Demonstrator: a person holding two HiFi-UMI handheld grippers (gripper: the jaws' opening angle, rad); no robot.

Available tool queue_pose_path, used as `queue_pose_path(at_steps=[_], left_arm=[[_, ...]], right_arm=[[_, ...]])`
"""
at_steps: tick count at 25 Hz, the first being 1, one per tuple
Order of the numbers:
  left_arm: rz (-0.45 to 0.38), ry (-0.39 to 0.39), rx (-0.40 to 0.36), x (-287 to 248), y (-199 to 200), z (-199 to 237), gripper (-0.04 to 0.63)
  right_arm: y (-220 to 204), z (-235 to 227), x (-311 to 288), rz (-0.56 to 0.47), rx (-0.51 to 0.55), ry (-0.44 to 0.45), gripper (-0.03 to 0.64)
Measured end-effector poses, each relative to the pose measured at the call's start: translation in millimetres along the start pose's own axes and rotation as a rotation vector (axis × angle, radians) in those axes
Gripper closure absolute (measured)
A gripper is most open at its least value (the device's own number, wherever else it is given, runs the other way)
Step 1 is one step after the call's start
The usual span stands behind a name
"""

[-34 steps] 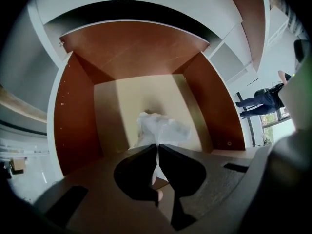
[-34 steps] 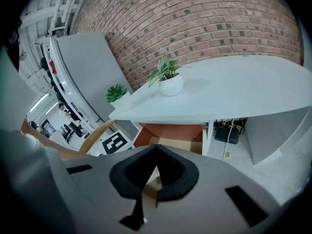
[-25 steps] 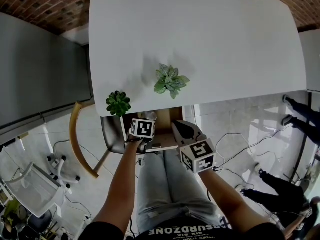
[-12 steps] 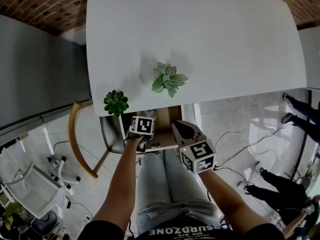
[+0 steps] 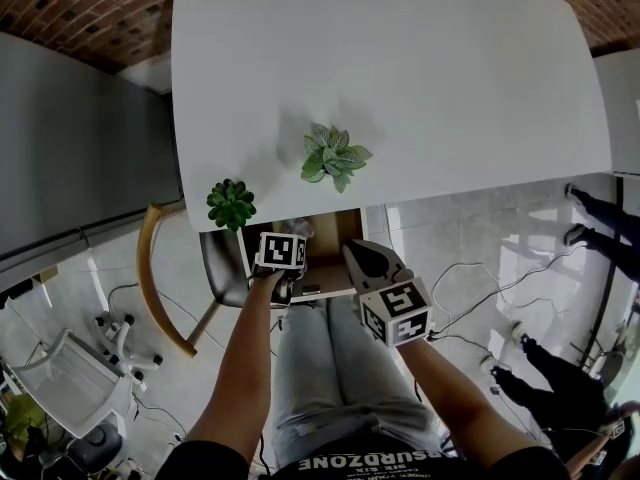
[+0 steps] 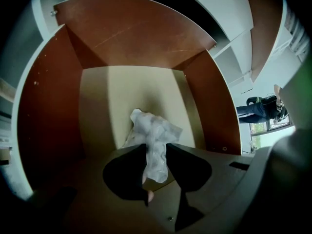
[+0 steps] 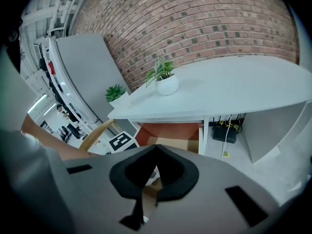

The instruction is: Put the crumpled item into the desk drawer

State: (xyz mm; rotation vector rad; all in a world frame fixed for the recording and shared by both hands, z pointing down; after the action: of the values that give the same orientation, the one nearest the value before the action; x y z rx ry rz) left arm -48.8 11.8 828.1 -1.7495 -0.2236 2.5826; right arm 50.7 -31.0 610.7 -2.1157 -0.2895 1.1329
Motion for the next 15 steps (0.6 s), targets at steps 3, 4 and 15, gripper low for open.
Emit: queue_pose_path(at_steps=[3, 4, 15], left_arm=[[-0.014, 0.004, -0.006, 5, 4, -1, 0.479], [-0.017, 0.004, -0.008, 7, 5, -2, 0.476], [-0.128, 0.027, 0.006, 47, 16, -8, 0.472]], right_arm=[[3, 2, 3, -0.007, 0.007, 0.002, 0.618], [5, 3, 4, -0.009, 0.011, 0.003, 0.618], [12, 22, 21, -0.026, 0.051, 0.02, 0.618]])
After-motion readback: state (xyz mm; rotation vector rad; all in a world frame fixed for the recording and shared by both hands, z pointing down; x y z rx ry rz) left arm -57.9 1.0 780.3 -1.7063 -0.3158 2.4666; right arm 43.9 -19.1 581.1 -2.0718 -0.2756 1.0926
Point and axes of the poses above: the fingertips, and each gripper's own axes: x backward along the fingers, z to its left, y out of its top, the point moved 1 cm from there along x, backward along the fingers, and after that the axes turned 5 degrees about -z, right-handed, at the moved point
